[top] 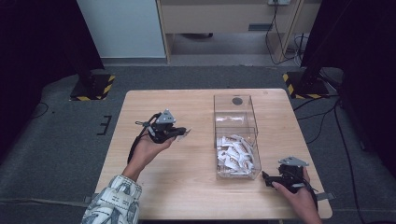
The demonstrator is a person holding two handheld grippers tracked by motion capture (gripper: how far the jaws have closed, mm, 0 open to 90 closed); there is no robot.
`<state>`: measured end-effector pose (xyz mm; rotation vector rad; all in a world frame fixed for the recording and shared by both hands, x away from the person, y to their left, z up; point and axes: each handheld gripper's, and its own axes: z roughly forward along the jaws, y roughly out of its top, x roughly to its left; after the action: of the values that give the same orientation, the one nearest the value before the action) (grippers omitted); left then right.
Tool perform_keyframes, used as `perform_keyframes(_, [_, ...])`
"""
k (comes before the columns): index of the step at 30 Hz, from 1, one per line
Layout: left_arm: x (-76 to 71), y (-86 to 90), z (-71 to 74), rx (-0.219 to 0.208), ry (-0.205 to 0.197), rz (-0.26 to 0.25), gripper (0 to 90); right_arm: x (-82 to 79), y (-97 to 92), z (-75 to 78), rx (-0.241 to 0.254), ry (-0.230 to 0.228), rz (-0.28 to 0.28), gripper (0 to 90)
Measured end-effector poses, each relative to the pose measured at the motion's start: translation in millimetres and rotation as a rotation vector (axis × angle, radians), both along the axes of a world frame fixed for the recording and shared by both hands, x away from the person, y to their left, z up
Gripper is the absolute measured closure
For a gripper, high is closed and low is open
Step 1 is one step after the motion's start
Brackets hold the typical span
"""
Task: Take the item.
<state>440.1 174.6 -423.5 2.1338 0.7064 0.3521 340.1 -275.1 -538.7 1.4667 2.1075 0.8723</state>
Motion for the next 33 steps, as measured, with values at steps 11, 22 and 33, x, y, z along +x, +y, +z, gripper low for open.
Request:
perform_keyframes(11, [0.9, 10.7, -7.8, 0.014, 0.008, 0.018, 90.0, 0.1, 0.0, 0.0, -0.001, -0.001, 0.000, 0.8])
perform_keyframes(22, [2.3, 16.0, -15.3, 0.025, 0.016, 0.030, 90.0, 0.0, 0.0, 0.0, 0.000, 0.000, 0.000, 0.8])
perform_keyframes(33, [3.7, 21.2, -22.6, 0.038, 0.021, 0.039, 90.0, 0.0, 0.0, 0.0, -0.001, -0.001, 0.000, 0.8])
